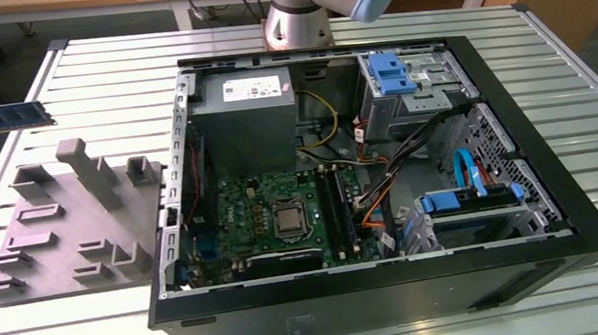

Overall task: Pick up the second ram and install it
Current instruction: 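Pick up the second ram and move it above second insertion slot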

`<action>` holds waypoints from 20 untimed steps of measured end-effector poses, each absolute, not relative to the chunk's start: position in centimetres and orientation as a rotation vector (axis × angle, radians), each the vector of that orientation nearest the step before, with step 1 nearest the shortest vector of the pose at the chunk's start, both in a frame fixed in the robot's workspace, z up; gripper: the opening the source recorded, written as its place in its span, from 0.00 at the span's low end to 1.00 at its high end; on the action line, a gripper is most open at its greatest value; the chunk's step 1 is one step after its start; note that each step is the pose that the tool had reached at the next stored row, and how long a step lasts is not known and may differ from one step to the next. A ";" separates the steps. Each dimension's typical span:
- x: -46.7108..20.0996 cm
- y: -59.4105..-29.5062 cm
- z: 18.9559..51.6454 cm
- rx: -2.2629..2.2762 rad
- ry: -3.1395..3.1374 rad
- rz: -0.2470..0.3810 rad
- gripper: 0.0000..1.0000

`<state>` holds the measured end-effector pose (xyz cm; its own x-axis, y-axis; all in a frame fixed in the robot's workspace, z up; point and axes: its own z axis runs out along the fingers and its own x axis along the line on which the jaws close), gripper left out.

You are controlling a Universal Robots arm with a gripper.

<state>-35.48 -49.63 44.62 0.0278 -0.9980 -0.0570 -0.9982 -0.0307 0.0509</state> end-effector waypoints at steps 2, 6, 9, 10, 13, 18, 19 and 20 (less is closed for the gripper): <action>-34.8 -49.6 44.6 -2.250 2.185 0.120 0.13; -33.4 -49.6 44.6 -2.250 2.185 0.120 0.13; -32.5 -49.6 44.6 -2.250 2.185 0.120 0.13; -32.2 -49.6 44.6 -2.250 2.185 0.120 0.13; -31.3 -49.6 44.6 -2.250 2.185 0.120 0.13; -30.0 -49.6 44.5 -2.250 2.185 0.120 0.13; -29.8 -49.6 44.5 -2.250 2.185 0.120 0.13; -29.5 -49.6 44.5 -2.250 2.185 0.120 0.13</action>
<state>-29.53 -49.63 44.53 0.0278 -0.9980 -0.0571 -0.9982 -0.0307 0.0508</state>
